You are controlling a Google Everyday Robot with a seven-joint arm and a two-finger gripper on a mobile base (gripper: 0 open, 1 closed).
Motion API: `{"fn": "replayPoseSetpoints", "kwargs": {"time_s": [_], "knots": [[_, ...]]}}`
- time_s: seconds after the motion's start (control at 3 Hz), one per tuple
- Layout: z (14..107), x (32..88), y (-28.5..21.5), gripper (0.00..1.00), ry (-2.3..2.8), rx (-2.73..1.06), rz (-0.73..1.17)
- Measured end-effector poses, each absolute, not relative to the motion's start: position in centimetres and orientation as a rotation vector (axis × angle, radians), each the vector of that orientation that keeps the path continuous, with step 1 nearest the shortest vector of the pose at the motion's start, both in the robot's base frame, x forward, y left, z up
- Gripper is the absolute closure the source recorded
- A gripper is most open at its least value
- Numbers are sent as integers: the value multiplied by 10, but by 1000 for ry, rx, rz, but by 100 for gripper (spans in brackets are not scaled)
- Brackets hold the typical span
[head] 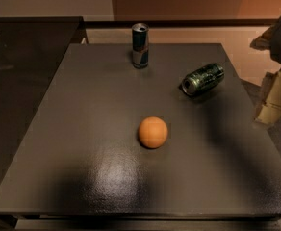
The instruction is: Place green can upright
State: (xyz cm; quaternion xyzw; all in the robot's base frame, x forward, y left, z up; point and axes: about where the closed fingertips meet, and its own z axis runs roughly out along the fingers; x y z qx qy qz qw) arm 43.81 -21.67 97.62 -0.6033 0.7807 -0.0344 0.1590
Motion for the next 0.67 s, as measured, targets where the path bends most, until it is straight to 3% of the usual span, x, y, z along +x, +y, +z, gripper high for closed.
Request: {"fn": "replayPoseSetpoints", "kwargs": {"time_s": [0.67], "knots": [[980, 452, -222, 0, 2201, -1731, -110]]}}
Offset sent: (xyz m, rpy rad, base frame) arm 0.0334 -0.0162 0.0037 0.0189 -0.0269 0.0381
